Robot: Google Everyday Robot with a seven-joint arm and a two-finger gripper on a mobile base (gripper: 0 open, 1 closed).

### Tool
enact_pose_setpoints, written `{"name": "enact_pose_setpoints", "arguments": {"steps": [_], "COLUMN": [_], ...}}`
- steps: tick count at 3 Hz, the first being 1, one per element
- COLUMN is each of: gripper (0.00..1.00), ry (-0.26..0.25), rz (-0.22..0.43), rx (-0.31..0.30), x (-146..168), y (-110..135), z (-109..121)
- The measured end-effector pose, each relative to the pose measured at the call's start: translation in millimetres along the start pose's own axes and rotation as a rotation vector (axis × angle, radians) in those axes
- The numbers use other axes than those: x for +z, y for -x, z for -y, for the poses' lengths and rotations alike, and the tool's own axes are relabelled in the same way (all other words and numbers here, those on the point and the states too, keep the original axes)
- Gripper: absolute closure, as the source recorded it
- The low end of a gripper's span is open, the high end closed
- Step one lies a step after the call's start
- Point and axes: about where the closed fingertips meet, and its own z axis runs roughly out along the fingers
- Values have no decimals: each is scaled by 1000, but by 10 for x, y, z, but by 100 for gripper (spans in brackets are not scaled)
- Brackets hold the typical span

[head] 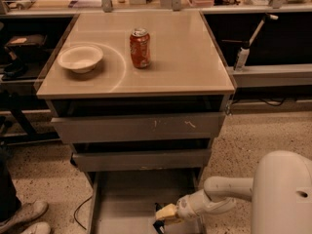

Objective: Place rxbar blueberry into bottom drawer

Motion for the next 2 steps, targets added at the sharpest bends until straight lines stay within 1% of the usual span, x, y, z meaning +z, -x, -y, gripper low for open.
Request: {"name": "enact_pose_setpoints", "arguments": {"steps": [1, 2], "gripper": [100, 100], "ry": [-1, 43], "rz": [0, 28], "rx": [-1, 6], "x": [8, 215], "y": [4, 94], "z": [0, -9]}}
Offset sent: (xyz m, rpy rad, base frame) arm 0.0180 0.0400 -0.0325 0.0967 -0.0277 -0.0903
